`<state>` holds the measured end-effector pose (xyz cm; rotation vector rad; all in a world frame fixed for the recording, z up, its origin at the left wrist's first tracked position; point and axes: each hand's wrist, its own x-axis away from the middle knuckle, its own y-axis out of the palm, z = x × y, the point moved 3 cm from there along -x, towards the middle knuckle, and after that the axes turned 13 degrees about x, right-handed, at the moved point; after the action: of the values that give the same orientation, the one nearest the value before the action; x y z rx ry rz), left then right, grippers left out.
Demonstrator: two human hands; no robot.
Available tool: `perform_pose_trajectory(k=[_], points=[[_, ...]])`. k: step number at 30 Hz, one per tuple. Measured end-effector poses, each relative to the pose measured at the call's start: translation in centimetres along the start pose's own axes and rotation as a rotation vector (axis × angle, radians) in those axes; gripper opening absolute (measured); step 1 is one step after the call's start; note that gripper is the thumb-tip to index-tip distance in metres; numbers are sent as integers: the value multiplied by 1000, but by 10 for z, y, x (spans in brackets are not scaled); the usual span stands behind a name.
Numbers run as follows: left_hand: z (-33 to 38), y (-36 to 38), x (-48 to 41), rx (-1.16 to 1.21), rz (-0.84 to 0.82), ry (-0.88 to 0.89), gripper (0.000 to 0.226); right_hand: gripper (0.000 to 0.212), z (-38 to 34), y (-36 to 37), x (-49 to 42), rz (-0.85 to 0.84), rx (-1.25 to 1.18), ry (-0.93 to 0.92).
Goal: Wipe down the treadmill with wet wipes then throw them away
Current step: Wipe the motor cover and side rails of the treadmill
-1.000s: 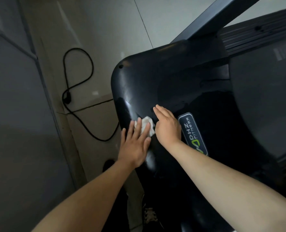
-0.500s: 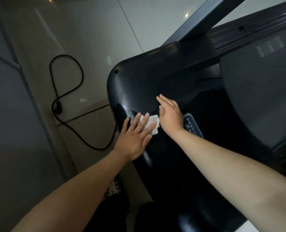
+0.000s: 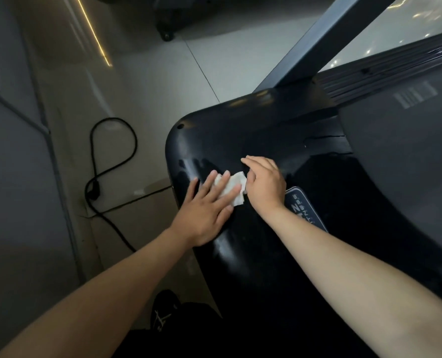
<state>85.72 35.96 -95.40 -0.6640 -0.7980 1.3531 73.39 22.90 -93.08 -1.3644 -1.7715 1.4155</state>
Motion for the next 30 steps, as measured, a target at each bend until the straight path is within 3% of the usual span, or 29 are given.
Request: perform_pose_trajectory(k=[6, 10, 16, 21, 24, 27, 30], points=[[-28, -13, -17, 177, 240, -433, 52, 41, 1, 0, 1, 85, 9, -63], [-29, -15, -15, 240, 278, -517, 54, 42, 2, -3, 5, 47, -1, -29], [15, 9, 8, 46, 224, -323, 54, 42, 1, -10, 9, -15, 24, -7], [56, 20, -3, -79, 58, -72, 53, 43, 16, -8, 8, -31, -180, 88], [49, 15, -9, -132, 44, -128, 53, 36, 23, -14, 9, -41, -278, 55], [39, 2, -17, 16, 89, -264, 52, 34, 15, -27, 17, 29, -287, -27], [46, -3, -24, 428, 276, -155, 55, 41, 1, -27, 32, 20, -346, -224]])
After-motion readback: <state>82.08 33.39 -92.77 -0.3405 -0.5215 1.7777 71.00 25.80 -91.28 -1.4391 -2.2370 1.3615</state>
